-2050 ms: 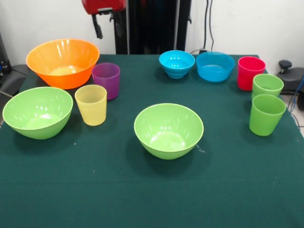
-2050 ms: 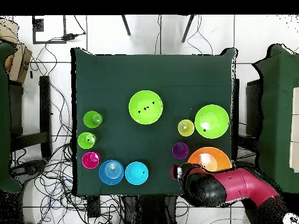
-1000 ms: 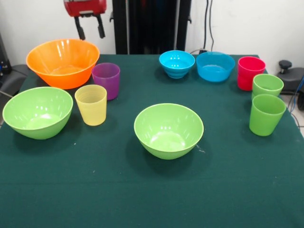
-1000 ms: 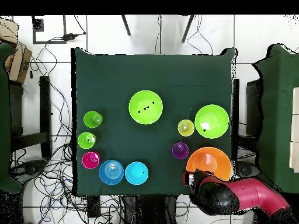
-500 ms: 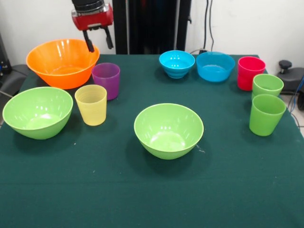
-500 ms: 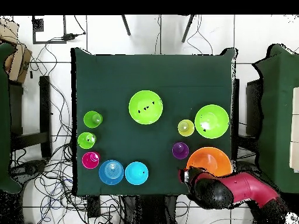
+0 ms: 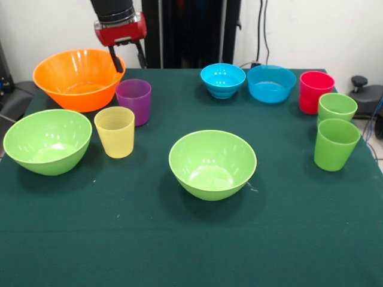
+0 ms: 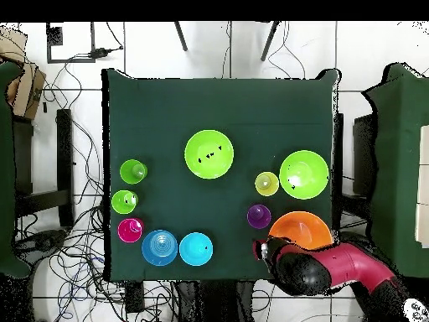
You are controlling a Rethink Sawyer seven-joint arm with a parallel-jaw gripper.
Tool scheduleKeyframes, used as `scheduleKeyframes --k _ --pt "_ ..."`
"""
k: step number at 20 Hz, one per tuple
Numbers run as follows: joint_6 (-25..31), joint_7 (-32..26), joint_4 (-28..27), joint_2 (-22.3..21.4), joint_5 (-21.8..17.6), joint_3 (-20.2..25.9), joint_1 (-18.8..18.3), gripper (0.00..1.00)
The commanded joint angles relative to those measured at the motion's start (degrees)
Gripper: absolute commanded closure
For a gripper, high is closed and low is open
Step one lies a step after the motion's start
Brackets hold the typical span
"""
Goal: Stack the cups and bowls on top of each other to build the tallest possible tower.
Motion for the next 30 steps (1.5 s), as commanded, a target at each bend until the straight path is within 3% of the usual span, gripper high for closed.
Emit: scheduleKeyframes --k 1,10,16,21,30 --pt "2.19 -10.75 -2.60 -1.38 -5.23 -0.89 3.71 0.00" --pt "0.30 -6.97 -0.50 -3.72 -5.89 -1.99 5.49 0.00" --pt "-4.40 -0.41 2.13 -6.05 -10.01 -4.72 8.40 0.00" --pt "-5.82 1.88 3.87 -8.11 -11.05 -5.99 10.09 0.00" --pt "-9.23 3.61 3.35 -5.89 -16.15 -11.25 13.56 0.00"
